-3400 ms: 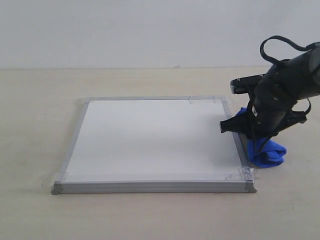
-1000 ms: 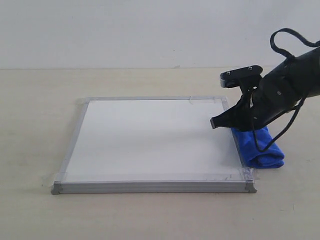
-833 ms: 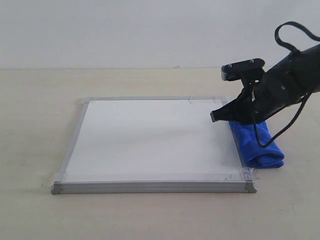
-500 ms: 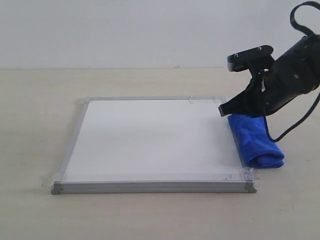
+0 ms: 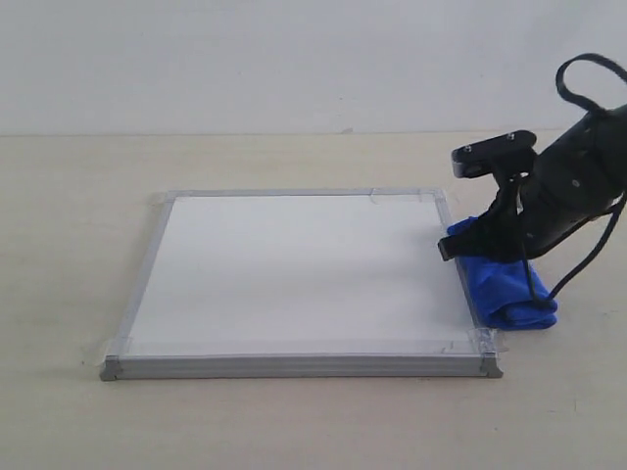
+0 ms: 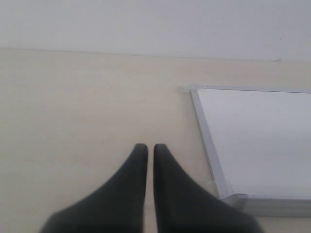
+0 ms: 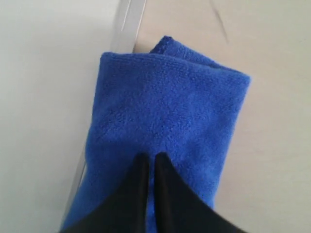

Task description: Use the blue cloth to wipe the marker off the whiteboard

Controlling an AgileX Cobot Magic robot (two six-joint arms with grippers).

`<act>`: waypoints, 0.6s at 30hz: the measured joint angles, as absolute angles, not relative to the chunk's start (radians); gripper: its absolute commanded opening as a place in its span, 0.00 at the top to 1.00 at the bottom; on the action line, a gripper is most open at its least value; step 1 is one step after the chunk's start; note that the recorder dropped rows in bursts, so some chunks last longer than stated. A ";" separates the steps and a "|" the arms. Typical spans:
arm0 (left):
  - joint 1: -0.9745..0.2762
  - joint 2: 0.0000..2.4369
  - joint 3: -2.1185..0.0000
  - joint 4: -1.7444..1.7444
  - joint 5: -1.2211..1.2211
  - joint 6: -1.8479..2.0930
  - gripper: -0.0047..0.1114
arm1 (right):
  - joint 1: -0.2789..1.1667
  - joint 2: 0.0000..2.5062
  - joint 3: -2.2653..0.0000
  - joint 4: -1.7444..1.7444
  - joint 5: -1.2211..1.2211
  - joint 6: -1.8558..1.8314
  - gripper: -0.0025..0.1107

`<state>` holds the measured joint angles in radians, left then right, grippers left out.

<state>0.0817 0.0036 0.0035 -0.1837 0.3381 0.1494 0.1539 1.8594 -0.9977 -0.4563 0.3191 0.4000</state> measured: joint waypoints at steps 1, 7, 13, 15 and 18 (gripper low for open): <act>0.082 0.004 0.003 -0.184 0.338 0.149 0.92 | 0.154 1.838 -0.998 -0.456 0.328 0.400 0.97; 0.082 0.004 0.003 -0.184 0.338 0.149 0.92 | 0.152 1.645 -0.981 -0.456 0.407 0.398 0.97; 0.082 0.004 0.003 -0.184 0.338 0.149 0.92 | 0.152 1.458 -0.852 -0.354 0.417 0.396 0.97; 0.082 0.004 0.003 -0.184 0.338 0.149 0.92 | 0.152 1.400 -0.818 -0.268 0.423 0.378 0.97; 0.082 0.004 0.003 -0.184 0.338 0.149 0.92 | 0.187 1.301 -0.775 -0.170 0.439 0.333 0.97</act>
